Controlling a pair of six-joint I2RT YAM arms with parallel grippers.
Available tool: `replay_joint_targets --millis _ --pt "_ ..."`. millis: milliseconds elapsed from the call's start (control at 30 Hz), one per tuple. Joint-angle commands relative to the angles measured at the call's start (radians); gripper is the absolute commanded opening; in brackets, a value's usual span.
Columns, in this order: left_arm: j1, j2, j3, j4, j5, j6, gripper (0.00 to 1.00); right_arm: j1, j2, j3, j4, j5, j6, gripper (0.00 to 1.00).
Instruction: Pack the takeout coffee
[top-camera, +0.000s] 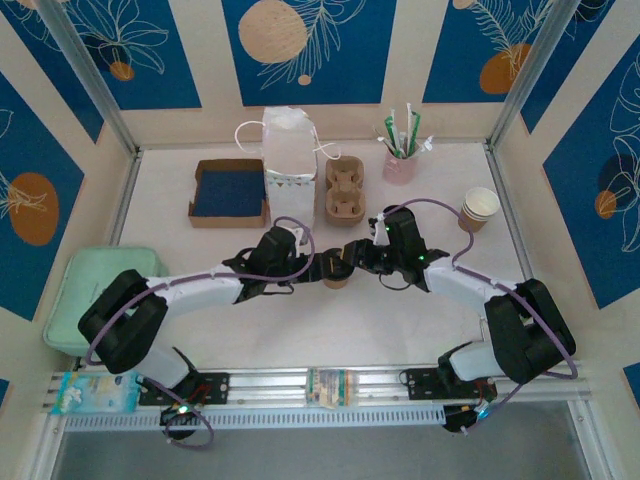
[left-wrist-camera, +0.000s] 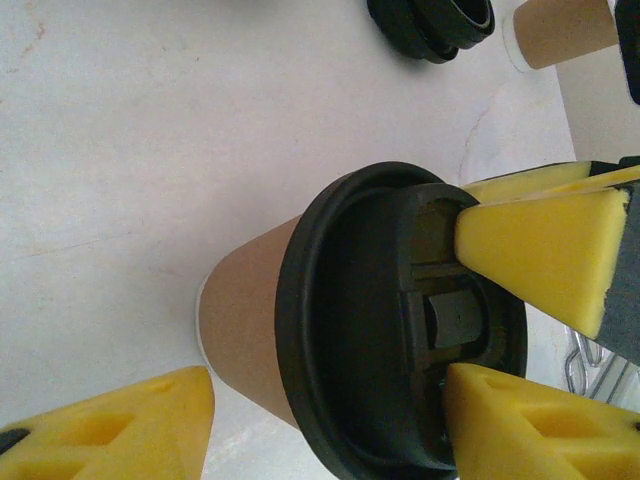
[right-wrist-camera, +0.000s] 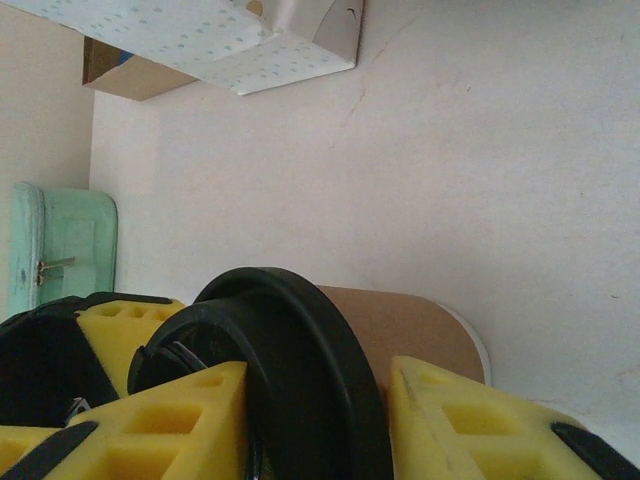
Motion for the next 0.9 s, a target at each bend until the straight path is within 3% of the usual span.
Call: replay_joint_targets --millis 0,500,867 --pt "-0.005 0.067 -0.064 -0.12 -0.029 -0.002 0.61 0.038 0.094 -0.097 -0.294 0.164 0.026 0.39" --pt "-0.005 0.101 -0.09 -0.106 -0.034 0.001 0.57 0.07 -0.027 -0.147 -0.336 0.282 0.1 0.38" --pt "0.01 0.108 -0.012 -0.146 -0.031 0.031 0.58 0.086 -0.12 -0.115 -0.371 0.274 0.06 0.4"
